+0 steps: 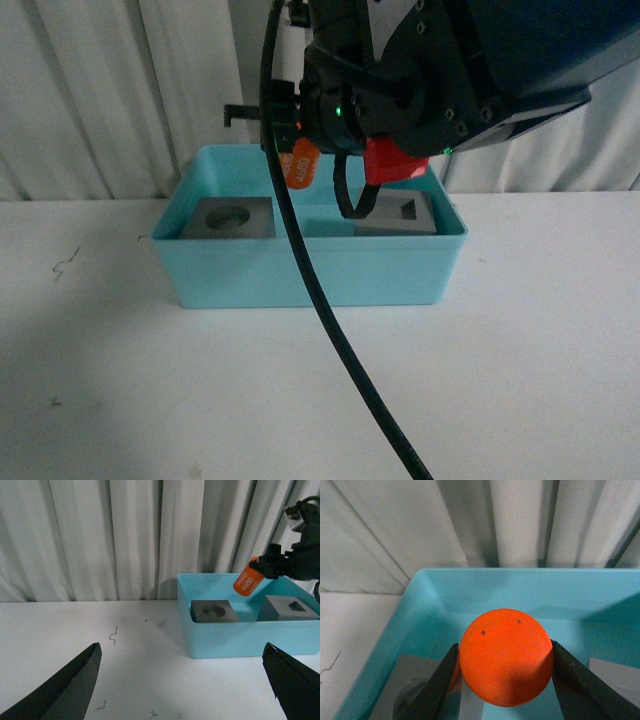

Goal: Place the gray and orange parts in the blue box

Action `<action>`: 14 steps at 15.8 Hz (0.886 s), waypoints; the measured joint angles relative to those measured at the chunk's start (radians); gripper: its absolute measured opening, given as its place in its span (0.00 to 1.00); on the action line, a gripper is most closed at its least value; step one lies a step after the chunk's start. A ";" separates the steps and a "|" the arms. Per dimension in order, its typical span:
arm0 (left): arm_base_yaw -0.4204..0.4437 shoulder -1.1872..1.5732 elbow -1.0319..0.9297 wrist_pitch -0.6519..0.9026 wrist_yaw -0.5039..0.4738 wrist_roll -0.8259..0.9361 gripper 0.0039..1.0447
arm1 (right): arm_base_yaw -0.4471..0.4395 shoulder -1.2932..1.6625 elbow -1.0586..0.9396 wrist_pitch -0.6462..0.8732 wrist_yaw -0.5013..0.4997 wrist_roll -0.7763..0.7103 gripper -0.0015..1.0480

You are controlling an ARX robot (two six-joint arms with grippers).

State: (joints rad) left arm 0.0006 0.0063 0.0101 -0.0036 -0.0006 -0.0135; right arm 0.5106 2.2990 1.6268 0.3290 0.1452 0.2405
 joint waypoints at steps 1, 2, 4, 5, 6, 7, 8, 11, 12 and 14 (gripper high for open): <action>0.000 0.000 0.000 0.000 0.000 0.000 0.94 | 0.000 0.021 0.008 -0.007 0.013 0.003 0.43; 0.000 0.000 0.000 0.000 0.000 0.000 0.94 | 0.000 0.031 0.009 -0.021 0.023 0.008 0.43; 0.000 0.000 0.000 0.000 0.000 0.000 0.94 | 0.000 0.040 0.010 -0.023 0.031 0.031 0.43; 0.000 0.000 0.000 0.000 0.000 0.000 0.94 | 0.000 0.042 0.016 -0.032 0.031 0.039 0.43; 0.000 0.000 0.000 0.000 0.000 0.000 0.94 | 0.000 0.046 0.022 -0.040 0.031 0.048 0.43; 0.000 0.000 0.000 0.000 0.000 0.000 0.94 | 0.000 0.057 0.032 -0.054 0.030 0.058 0.43; 0.000 0.000 0.000 0.000 0.000 0.000 0.94 | 0.000 0.070 0.035 -0.068 0.031 0.067 0.43; 0.000 0.000 0.000 0.000 0.000 0.000 0.94 | 0.002 0.116 0.043 -0.115 0.029 0.085 0.43; 0.000 0.000 0.000 0.000 0.000 0.000 0.94 | 0.006 0.121 0.052 -0.120 0.029 0.088 0.43; 0.000 0.000 0.000 0.000 0.000 0.000 0.94 | 0.007 0.123 0.068 -0.136 0.029 0.088 0.43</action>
State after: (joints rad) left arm 0.0006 0.0063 0.0101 -0.0036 -0.0006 -0.0135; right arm 0.5175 2.4218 1.6951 0.1932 0.1738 0.3283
